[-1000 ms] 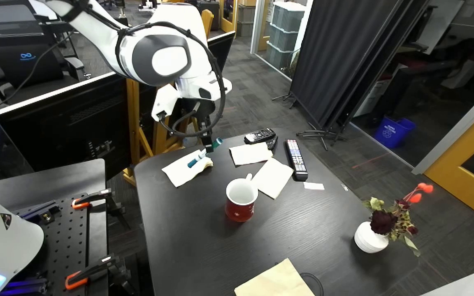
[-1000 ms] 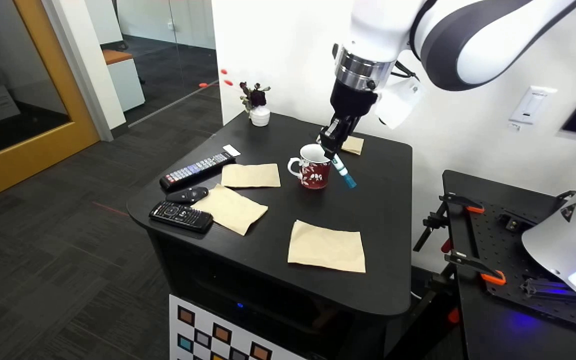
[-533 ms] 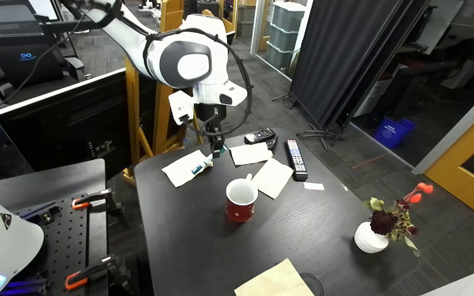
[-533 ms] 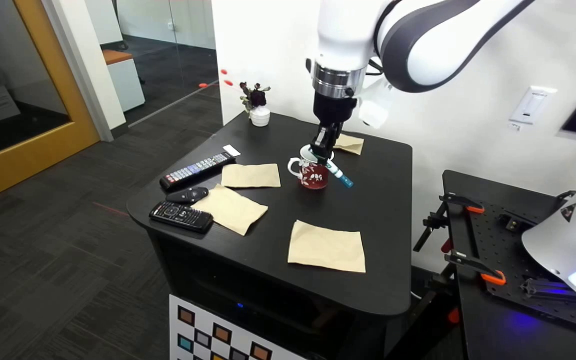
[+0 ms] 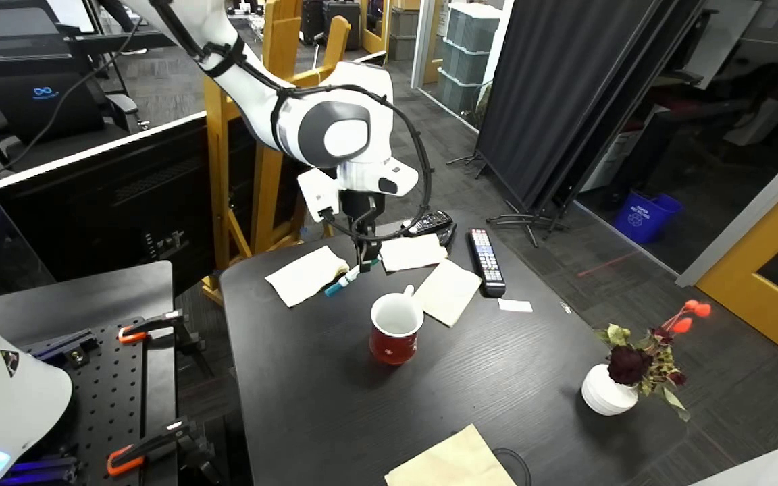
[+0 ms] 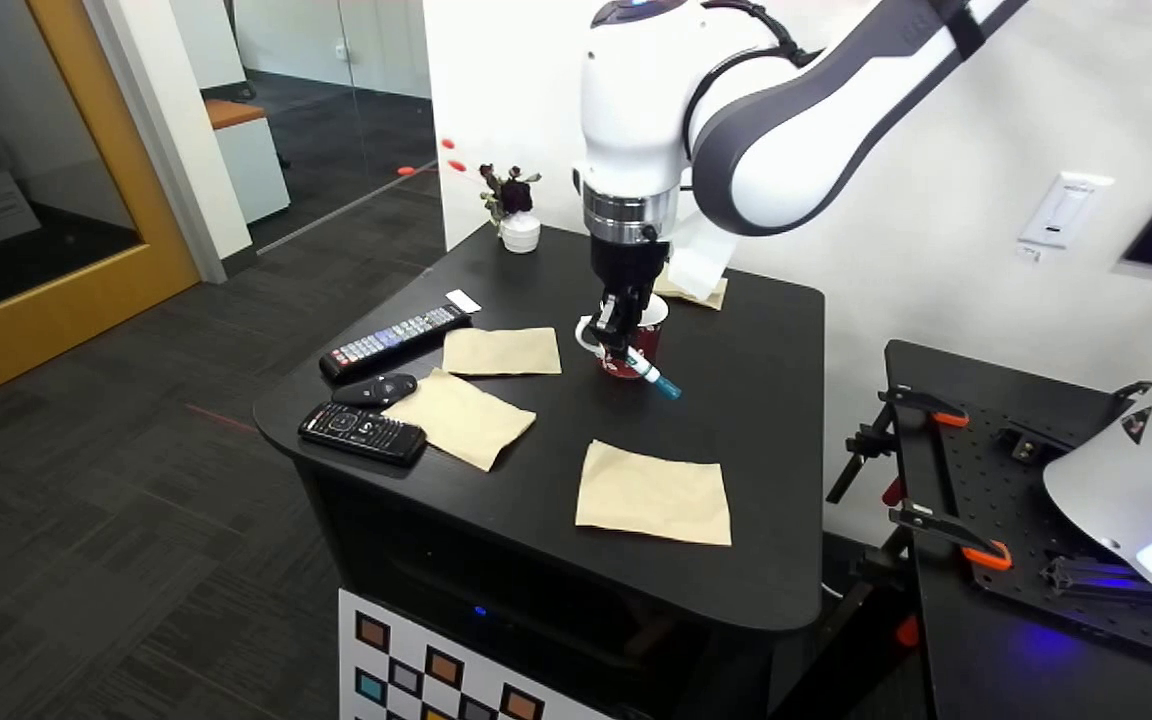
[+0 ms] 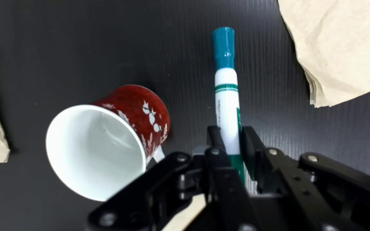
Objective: Remove the green marker from the red mug and place it on the table
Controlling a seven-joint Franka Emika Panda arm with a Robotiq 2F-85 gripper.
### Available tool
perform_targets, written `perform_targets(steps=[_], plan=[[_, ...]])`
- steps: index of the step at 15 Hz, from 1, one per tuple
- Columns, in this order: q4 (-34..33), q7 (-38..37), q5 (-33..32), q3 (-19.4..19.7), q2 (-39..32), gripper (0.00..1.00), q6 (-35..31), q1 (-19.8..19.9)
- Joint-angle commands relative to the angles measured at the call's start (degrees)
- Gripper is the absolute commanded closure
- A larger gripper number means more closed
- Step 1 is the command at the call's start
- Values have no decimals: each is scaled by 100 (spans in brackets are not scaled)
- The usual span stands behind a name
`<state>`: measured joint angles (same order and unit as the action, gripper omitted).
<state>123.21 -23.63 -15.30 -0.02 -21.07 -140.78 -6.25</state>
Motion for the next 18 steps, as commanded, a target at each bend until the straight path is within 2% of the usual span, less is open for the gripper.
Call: perform_targets(steps=[1,10,11,13,18], plan=[[-491,67,20,145,-486,95,192,-193],[-1098,60,32,301,-1237,95,339,-482],[-1126,5,26,333,-1255,54,340,-513],[-1161,-11,34,377,-1265,46,329,-549],[-1204,11,66,415,-1272,9,341,-573]])
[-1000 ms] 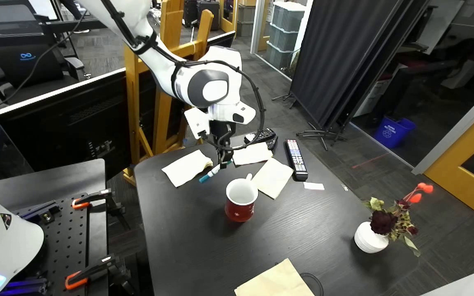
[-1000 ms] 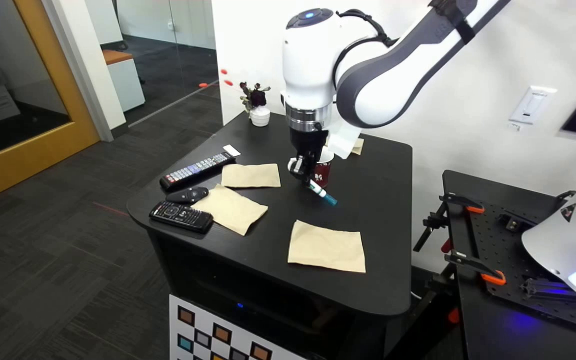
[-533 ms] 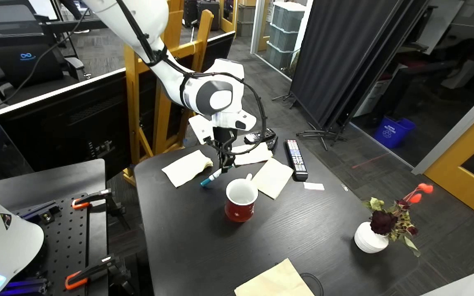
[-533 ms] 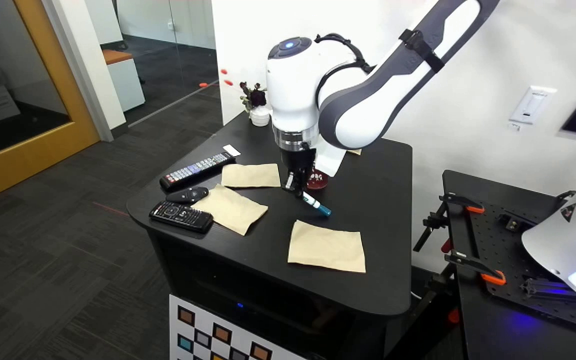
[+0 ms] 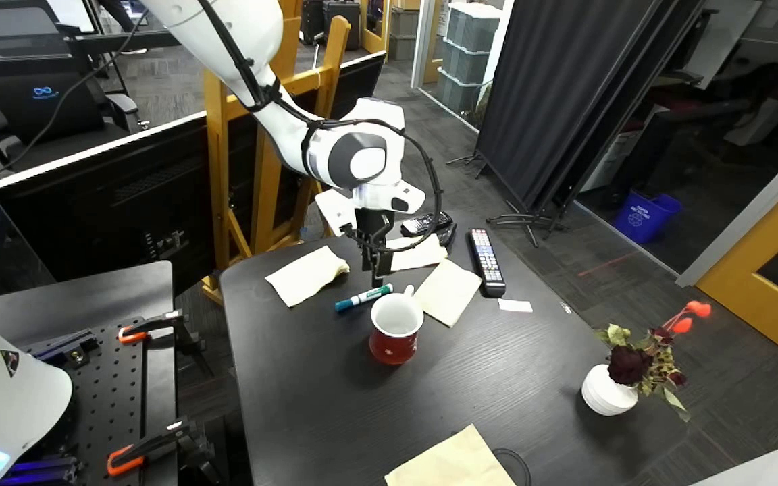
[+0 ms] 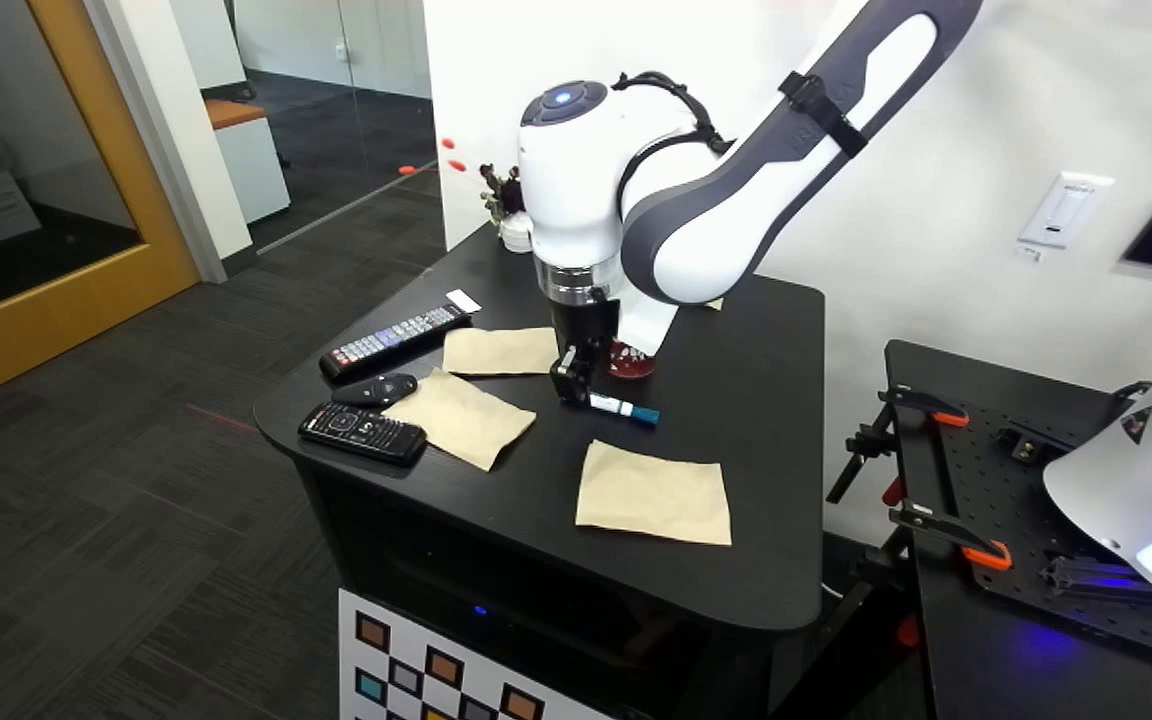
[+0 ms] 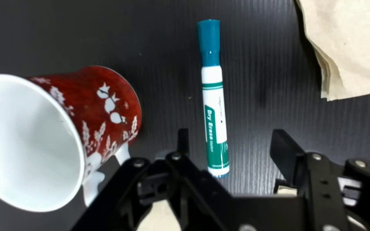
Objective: Remove the green marker from the red mug and place it on the table
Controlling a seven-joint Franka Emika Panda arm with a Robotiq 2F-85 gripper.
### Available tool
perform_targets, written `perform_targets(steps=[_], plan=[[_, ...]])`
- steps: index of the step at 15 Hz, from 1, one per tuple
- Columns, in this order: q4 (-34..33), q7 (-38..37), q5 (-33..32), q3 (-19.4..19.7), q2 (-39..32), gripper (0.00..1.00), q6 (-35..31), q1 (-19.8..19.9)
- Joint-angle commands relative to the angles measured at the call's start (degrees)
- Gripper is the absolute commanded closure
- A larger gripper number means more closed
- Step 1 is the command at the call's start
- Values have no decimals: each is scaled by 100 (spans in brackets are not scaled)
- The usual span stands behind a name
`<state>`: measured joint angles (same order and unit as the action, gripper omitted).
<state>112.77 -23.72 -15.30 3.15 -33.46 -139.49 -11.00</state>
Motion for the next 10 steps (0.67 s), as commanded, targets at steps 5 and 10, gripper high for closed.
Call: perform_targets(steps=[5,10], plan=[[-173,25,65,100,-27,0,216,-103],[-52,45,79,81,-13,0,20,-76]])
